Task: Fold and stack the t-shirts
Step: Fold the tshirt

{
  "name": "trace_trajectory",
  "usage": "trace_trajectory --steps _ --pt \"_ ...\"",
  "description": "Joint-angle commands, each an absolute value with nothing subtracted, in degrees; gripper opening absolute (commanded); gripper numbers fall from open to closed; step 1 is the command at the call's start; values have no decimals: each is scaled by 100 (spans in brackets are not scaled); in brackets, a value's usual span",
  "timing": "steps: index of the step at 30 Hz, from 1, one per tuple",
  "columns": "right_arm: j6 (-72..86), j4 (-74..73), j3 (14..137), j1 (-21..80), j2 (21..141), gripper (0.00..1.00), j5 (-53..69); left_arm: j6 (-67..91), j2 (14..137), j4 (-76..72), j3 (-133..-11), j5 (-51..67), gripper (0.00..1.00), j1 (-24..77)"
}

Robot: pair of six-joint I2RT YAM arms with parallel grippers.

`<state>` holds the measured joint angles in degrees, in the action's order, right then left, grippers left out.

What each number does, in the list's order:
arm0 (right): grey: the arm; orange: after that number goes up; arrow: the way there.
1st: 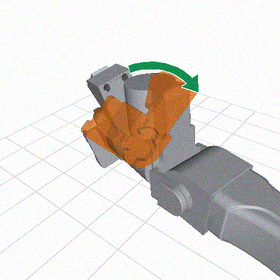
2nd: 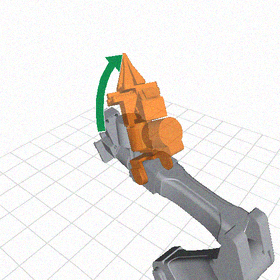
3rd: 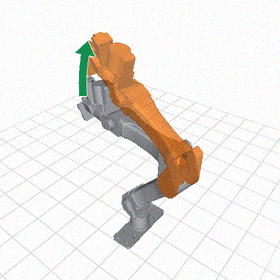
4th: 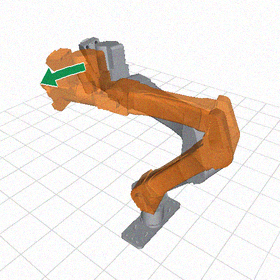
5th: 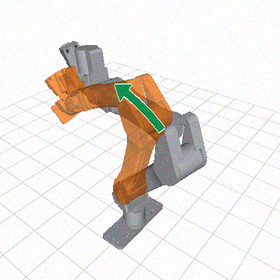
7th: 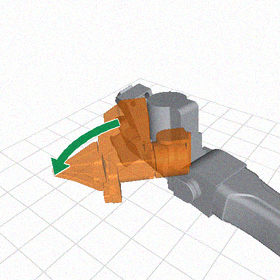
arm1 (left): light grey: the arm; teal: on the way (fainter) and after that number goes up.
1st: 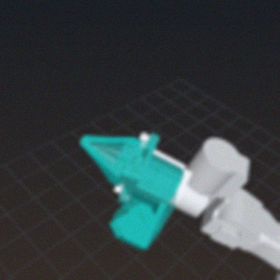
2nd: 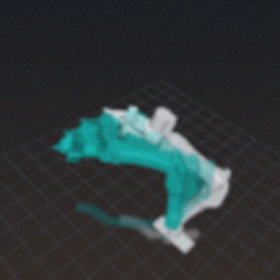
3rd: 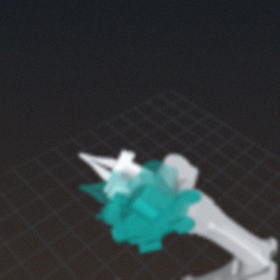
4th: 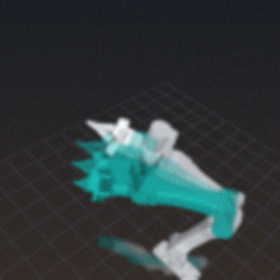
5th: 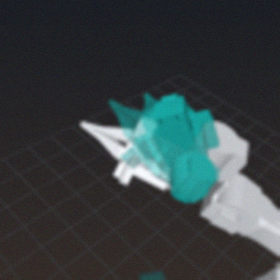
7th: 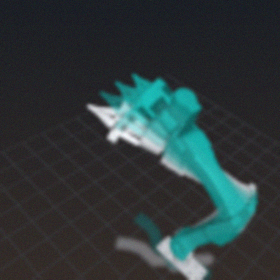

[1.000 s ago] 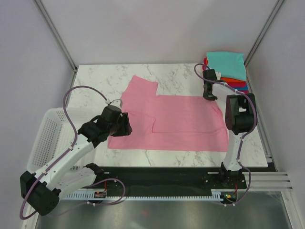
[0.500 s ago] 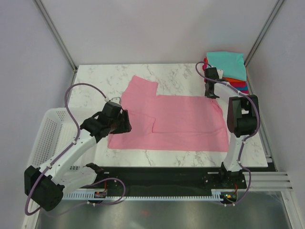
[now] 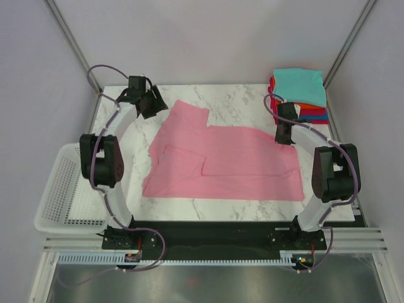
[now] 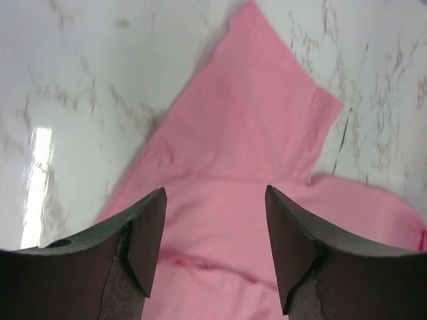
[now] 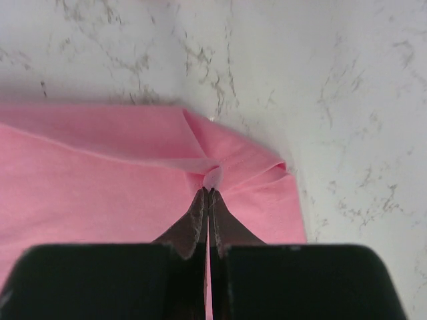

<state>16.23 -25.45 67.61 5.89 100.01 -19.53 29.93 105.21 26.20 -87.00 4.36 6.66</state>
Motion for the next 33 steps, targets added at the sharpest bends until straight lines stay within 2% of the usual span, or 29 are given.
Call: trace_trajectory --steps 1,5,11,16,20,26,29,32,33 --pt "1687 -2320 6487 598 9739 0 -1531 2471 11972 2136 -9989 1317 68 606" --pt "1731 -2250 6320 606 9651 0 -1345 2311 13673 2258 -12192 1968 69 606" --pt "1784 -2162 6319 606 9651 0 -985 2654 15246 2268 -13849 1917 70 606" --pt "1767 -2127 6346 598 9589 0 -905 2926 15548 2074 -14054 1776 63 624" --pt "1775 -2118 6381 598 9554 0 -879 2918 15557 2057 -13835 2091 55 650" --pt "1802 -2109 6355 598 9598 0 -853 2909 15205 1890 -13131 1986 55 703" --pt "1810 -2074 6302 606 9641 0 -844 2900 15249 1890 -13201 2030 42 712" --pt "1802 -2057 6310 606 9712 0 -861 2927 15284 1872 -13254 2057 19 712" --pt "1802 -2057 6311 598 9729 0 -870 2918 15275 1863 -13271 2057 7 712"
